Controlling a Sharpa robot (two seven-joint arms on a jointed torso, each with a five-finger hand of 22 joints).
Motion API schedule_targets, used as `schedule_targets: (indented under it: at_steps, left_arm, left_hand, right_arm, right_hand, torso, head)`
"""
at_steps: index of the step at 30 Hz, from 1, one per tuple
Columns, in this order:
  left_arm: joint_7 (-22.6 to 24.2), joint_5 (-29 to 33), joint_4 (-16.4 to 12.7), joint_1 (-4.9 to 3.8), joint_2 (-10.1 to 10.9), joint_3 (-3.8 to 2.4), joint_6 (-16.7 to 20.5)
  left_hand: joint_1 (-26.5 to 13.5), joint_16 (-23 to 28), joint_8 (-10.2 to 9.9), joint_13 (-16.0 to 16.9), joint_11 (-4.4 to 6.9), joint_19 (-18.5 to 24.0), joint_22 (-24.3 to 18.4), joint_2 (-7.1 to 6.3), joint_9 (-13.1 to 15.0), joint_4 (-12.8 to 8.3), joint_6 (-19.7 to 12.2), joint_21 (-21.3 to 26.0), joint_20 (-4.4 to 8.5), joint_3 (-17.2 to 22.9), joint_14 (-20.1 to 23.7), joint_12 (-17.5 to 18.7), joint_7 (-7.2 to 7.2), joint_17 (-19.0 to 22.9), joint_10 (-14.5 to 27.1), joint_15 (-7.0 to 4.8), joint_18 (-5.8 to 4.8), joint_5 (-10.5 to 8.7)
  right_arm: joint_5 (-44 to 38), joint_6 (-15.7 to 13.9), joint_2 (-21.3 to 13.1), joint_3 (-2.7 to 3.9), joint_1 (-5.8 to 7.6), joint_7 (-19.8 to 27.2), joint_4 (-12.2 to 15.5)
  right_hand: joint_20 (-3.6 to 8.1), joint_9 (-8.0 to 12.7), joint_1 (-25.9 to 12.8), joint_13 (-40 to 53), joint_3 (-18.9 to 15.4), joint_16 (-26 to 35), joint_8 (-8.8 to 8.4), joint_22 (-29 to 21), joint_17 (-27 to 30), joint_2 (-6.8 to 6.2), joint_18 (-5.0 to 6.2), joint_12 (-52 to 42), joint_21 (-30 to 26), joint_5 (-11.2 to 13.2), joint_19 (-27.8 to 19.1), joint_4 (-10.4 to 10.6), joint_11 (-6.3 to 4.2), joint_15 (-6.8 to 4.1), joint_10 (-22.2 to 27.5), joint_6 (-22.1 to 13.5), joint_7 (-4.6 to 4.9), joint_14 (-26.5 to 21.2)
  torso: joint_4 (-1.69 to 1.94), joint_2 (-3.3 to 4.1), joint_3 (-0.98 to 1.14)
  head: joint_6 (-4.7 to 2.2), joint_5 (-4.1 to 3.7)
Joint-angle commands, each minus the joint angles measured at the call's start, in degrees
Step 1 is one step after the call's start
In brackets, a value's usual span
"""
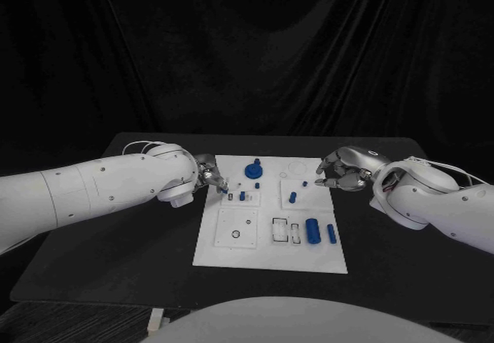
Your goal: Assemble the parts on the task board
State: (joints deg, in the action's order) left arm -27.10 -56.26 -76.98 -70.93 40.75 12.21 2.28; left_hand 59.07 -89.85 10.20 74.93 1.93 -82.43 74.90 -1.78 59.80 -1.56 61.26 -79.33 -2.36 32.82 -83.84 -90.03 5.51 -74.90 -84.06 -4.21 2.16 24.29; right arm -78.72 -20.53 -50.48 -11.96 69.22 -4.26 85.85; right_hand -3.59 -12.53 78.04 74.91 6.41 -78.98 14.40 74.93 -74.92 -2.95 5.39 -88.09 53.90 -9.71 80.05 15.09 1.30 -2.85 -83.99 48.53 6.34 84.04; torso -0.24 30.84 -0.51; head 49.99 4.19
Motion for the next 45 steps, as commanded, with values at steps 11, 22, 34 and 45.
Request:
schedule_targets:
  at_steps: [11, 22, 34, 45]
  left_arm:
    - [0.97, -0.16, 0.3, 0.22, -1.03, -0.02, 0.1]
    - [1.4, -0.16, 0.88, 0.87, -1.58, -0.01, -0.34]
    - [1.67, -0.16, 1.51, 1.24, -1.77, -0.01, -0.71]
    - [2.09, -0.16, 2.2, 1.65, -2.11, -0.01, -0.96]
  left_hand:
    - [-0.3, -0.15, -0.44, 15.07, 0.32, 0.29, 11.09, 0.26, -0.42, 0.18, 3.91, 0.49, 0.35, 0.54, -6.16, 0.03, -4.07, -15.1, -5.94, -0.39, 0.86, -0.22]
    - [-0.3, -0.15, -0.56, 15.07, 0.29, 0.35, 11.06, 0.32, -0.5, 0.2, 3.81, 0.58, 0.36, 0.61, -6.16, 0.03, -4.02, -15.1, -5.94, -0.37, 0.87, -0.19]
    - [-0.25, -0.15, -0.7, 15.07, 0.26, 0.43, 11.03, 0.4, -0.6, 0.17, 3.69, 0.69, 0.36, 0.74, -6.16, 0.03, -3.97, -15.1, -5.94, -0.35, 0.9, -0.1]
    - [-0.19, -0.15, -0.79, 15.07, 0.23, 0.48, 11.0, 0.49, -0.67, 0.14, 3.61, 0.77, 0.36, 0.86, -6.16, 0.03, -3.93, -15.1, -5.94, -0.33, 0.91, -0.03]
  right_arm:
    - [0.02, -0.46, 0.22, 0.04, -0.18, -0.83, -0.17]
    - [0.02, -0.91, 0.3, 0.04, -0.19, -0.69, -0.25]
    - [0.02, -1.01, 0.36, 0.04, -0.2, -0.65, -0.37]
    - [0.02, -0.91, 0.48, 0.04, -0.26, -0.58, -0.44]
  right_hand:
    - [-0.18, 0.09, -0.02, 11.96, -0.22, 0.29, 0.07, 6.23, -3.71, 0.58, 1.11, 0.29, -0.38, -0.37, -0.39, -0.25, 0.39, 0.48, -3.48, 0.01, 0.32, 3.19]
    - [-0.18, 0.09, -0.01, 11.92, -0.27, 0.25, 0.11, 6.23, -3.74, 0.51, 1.11, 0.32, -0.41, -0.4, -0.39, -0.31, 0.38, 0.47, -3.46, 0.09, 0.3, 3.2]
    - [-0.18, 0.09, -0.01, 11.92, -0.27, 0.25, 0.11, 6.23, -3.74, 0.51, 1.11, 0.32, -0.41, -0.4, -0.39, -0.31, 0.38, 0.47, -3.46, 0.09, 0.3, 3.2]
    - [-0.18, 0.09, -0.01, 11.92, -0.27, 0.25, 0.11, 6.23, -3.74, 0.51, 1.11, 0.32, -0.41, -0.4, -0.39, -0.31, 0.38, 0.47, -3.46, 0.09, 0.3, 3.2]
  torso:
    - [0.02, 0.02, 0.02]
    - [-0.02, 0.04, -0.07]
    - [-0.05, 0.02, -0.07]
    - [0.01, 0.12, -0.09]
  head:
    - [0.01, 0.01]
    - [0.01, 0.04]
    - [0.01, 0.23]
    - [0.01, 0.32]
